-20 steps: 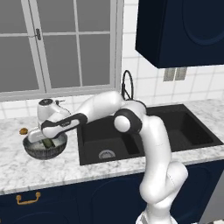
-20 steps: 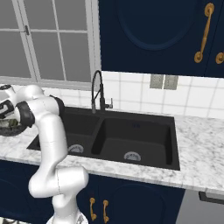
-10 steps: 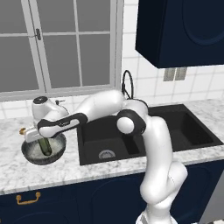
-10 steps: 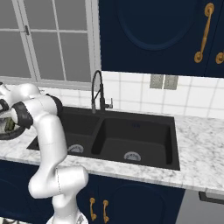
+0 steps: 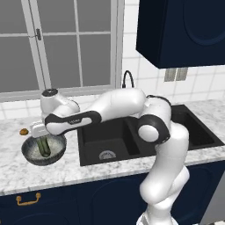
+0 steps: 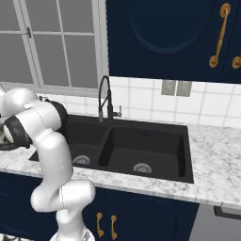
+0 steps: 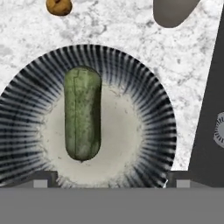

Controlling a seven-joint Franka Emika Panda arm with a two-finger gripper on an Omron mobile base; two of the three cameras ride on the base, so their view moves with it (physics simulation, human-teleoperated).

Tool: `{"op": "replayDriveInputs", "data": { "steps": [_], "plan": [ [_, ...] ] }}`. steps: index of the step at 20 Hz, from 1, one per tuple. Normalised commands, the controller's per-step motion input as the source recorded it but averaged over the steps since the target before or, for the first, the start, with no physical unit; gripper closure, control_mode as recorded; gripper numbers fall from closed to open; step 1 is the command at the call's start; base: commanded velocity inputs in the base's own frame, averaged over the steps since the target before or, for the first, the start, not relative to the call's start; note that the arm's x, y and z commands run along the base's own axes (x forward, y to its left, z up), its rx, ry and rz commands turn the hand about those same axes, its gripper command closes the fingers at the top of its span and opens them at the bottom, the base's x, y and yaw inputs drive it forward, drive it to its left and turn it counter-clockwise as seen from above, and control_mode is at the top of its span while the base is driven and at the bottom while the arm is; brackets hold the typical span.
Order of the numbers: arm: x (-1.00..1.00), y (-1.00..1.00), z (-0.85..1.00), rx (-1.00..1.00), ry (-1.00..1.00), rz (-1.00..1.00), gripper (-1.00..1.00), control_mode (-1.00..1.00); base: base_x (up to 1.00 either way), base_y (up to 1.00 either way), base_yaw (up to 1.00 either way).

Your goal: Pick the cucumber from the sink and place it in the bowl. Then pick the bowl and place it in the microwave. Then close the microwave door and press the start button.

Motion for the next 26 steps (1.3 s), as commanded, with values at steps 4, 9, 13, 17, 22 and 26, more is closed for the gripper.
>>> {"op": "replayDriveInputs", "data": {
  "steps": [4, 9, 13, 17, 22, 26],
  "plan": [
    [-0.09, -0.66, 0.09, 0.09, 0.02, -0.08, -1.0, -1.0, 0.0, 0.0, 0.0],
    [0.06, -0.17, -0.05, 0.01, 0.06, 0.0, -1.0, -1.0, 0.0, 0.0, 0.0],
    [0.22, 0.0, -0.19, 0.01, 0.12, 0.0, -1.0, -1.0, 0.0, 0.0, 0.0],
    [0.14, 0.12, -0.08, 0.0, 0.11, 0.0, -1.0, -1.0, 0.0, 0.0, 0.0],
    [0.2, 0.33, -0.19, -0.02, 0.09, 0.0, -1.0, -1.0, 0.0, 0.0, 0.0],
    [0.03, 0.05, -0.29, 0.0, 0.01, 0.0, -1.0, -1.0, 0.0, 0.0, 0.0]
  ]
}}
